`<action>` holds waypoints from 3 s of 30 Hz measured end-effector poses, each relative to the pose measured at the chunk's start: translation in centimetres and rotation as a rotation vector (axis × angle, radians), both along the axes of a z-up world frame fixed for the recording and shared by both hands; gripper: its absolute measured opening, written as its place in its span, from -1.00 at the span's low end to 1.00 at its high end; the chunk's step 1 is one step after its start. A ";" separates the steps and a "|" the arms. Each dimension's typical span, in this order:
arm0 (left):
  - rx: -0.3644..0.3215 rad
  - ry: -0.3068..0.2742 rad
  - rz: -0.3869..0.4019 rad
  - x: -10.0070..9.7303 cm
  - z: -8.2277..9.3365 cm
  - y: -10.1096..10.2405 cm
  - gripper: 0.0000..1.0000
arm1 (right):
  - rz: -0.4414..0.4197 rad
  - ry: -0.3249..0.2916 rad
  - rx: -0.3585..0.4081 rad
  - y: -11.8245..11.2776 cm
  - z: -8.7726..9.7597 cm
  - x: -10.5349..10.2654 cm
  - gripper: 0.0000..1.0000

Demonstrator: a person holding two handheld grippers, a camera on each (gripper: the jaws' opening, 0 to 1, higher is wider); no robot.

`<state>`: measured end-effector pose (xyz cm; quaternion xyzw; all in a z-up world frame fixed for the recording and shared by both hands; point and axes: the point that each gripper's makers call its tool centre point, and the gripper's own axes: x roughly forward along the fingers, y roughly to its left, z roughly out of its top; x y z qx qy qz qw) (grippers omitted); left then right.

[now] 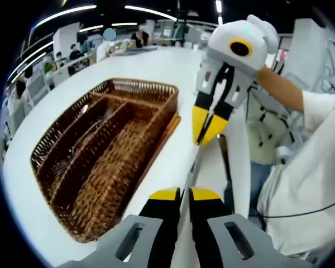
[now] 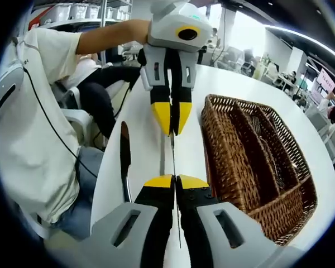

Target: Arrange the knives, forks, and spoons in their matching storage slots by inserting each utensil handle-first until every utensil is classified and aligned in the correct compartment

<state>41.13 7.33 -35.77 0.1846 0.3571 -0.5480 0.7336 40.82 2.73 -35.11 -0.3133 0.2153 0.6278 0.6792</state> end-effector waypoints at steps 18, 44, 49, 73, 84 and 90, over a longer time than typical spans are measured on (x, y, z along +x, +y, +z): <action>0.012 -0.042 0.007 5.4 3.2 0.5 -0.90 | 0.003 -0.062 -0.007 0.5 3.4 5.3 -0.99; 0.080 0.007 0.011 11.3 -1.1 1.9 -0.89 | -0.037 0.056 0.034 1.6 -0.4 11.9 -0.98; 0.084 0.010 0.019 12.2 -1.7 2.1 -0.89 | -0.043 0.070 0.045 1.7 -1.2 12.9 -0.98; 0.092 0.043 0.016 13.2 -3.6 2.4 -0.92 | -0.036 0.104 -0.002 2.3 -4.6 14.0 -0.97; 0.091 0.003 -0.001 13.1 -4.1 2.8 -0.89 | -0.044 0.080 -0.036 2.4 -5.2 12.9 -0.94; 0.131 -0.067 -0.036 13.4 -4.2 3.5 -0.76 | -0.042 0.025 -0.059 2.2 -5.0 13.4 -0.83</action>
